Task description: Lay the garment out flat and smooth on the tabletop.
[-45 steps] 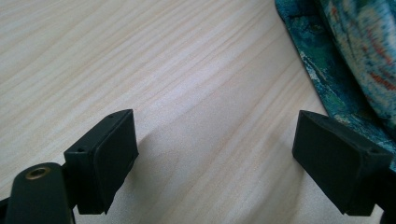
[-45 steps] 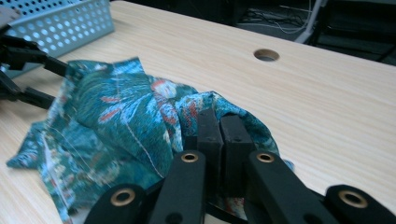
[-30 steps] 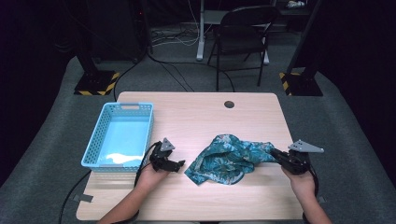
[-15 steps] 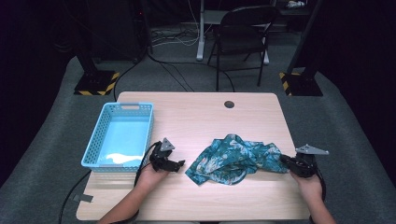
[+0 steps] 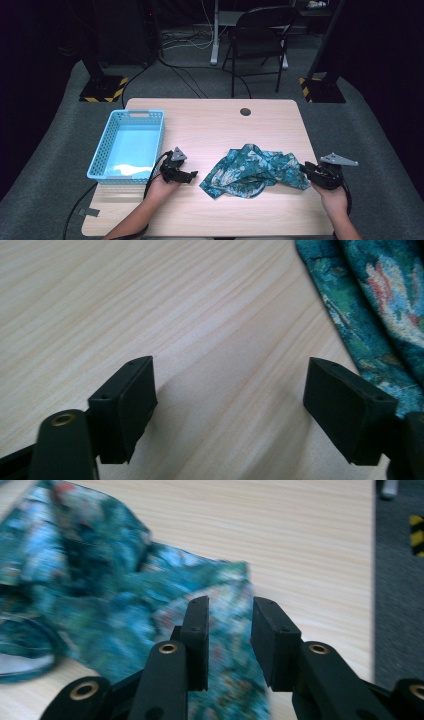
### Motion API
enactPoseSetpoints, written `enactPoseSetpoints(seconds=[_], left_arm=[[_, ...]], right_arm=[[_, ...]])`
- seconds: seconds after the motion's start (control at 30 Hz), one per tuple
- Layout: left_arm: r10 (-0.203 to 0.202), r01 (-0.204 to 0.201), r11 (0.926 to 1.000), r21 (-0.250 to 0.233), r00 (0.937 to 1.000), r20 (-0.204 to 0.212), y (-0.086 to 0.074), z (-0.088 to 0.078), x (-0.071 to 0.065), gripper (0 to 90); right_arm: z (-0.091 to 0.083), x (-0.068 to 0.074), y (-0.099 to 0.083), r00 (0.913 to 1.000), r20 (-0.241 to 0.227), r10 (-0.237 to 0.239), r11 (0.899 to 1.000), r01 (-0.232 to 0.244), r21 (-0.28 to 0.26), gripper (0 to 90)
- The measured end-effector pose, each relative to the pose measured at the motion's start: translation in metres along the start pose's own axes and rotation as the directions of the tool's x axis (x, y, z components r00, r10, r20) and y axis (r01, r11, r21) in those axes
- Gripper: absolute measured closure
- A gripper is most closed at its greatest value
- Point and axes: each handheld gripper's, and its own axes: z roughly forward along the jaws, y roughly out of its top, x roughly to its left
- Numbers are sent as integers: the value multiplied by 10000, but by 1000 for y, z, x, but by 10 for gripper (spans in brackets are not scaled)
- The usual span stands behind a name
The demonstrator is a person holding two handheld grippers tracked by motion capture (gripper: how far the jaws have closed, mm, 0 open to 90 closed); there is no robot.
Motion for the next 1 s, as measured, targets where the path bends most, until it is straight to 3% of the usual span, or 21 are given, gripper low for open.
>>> enactPoseSetpoints(seconds=[0.13,0.3,0.53,0.67,0.87,1.0], left_arm=[[213,-213,9997,109,9998,18,1,0,-3,248],[202,-203,9997,93,9997,152,2,-2,-5,272],[116,-118,9999,77,9997,204,3,-2,-5,275],[165,-168,9998,126,9997,202,2,-2,-5,275],[100,-102,9999,117,9998,189,2,-3,-3,274],[89,-90,9999,79,9997,212,2,-3,-4,275]], right_arm=[[6,20,9,9978,-548,-369,9991,358,-205,646],[13,41,18,9907,-1178,-681,9969,628,-481,609],[27,68,26,9722,-2133,-971,9948,883,-504,568],[37,79,28,9630,-2435,-1152,9933,1105,-331,548],[46,88,29,9575,-2492,-1452,9891,1467,-130,626],[47,89,29,9567,-2450,-1569,9873,1585,-133,762]])
